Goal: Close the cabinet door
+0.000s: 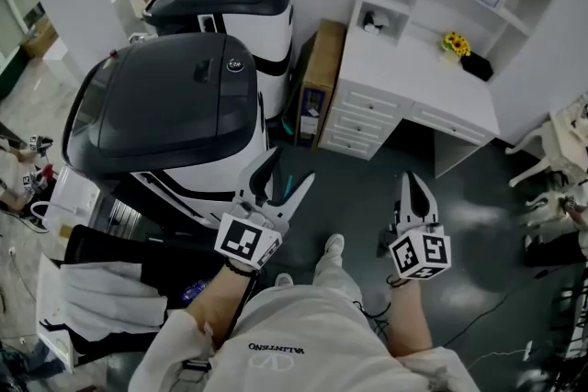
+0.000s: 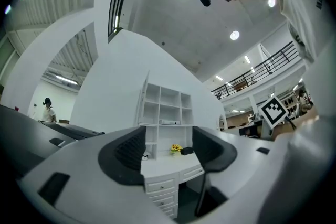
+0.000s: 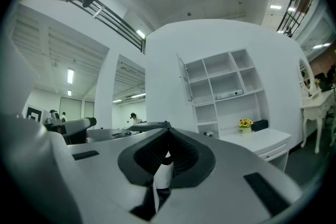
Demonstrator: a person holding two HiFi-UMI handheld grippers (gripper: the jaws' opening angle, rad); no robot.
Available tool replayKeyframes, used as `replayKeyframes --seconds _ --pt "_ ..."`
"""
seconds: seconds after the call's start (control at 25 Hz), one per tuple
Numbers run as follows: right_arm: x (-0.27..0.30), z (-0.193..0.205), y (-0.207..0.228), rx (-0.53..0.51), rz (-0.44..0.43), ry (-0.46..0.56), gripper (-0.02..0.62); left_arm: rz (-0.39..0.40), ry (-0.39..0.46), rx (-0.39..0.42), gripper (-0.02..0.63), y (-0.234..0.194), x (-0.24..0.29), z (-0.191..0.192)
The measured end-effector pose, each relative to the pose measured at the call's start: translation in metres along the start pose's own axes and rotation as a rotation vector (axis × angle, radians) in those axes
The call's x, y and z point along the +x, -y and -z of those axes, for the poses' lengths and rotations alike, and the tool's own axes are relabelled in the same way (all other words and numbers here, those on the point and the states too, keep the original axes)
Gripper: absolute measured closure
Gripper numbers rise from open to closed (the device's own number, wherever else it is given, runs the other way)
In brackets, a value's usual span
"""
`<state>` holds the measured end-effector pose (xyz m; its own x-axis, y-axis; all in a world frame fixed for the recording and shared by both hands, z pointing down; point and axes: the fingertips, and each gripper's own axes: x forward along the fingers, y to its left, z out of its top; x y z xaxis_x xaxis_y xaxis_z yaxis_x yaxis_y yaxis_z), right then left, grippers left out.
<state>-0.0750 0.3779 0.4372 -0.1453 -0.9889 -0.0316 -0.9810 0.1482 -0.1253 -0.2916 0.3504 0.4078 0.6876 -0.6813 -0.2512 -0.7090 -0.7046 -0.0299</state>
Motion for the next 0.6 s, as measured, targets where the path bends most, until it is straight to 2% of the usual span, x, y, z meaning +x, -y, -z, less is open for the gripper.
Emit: replayKeyframes --seconds 0.16,0.6 --pt "0.015 0.007 0.013 0.013 0.004 -0.006 0.586 -0.017 -0.002 -0.016 0.315 -0.008 0.016 0.007" --pt "0.090 0.015 0.076 0.056 -0.006 -0.010 0.586 -0.028 -0.021 -0.004 0.313 -0.026 0.103 0.039"
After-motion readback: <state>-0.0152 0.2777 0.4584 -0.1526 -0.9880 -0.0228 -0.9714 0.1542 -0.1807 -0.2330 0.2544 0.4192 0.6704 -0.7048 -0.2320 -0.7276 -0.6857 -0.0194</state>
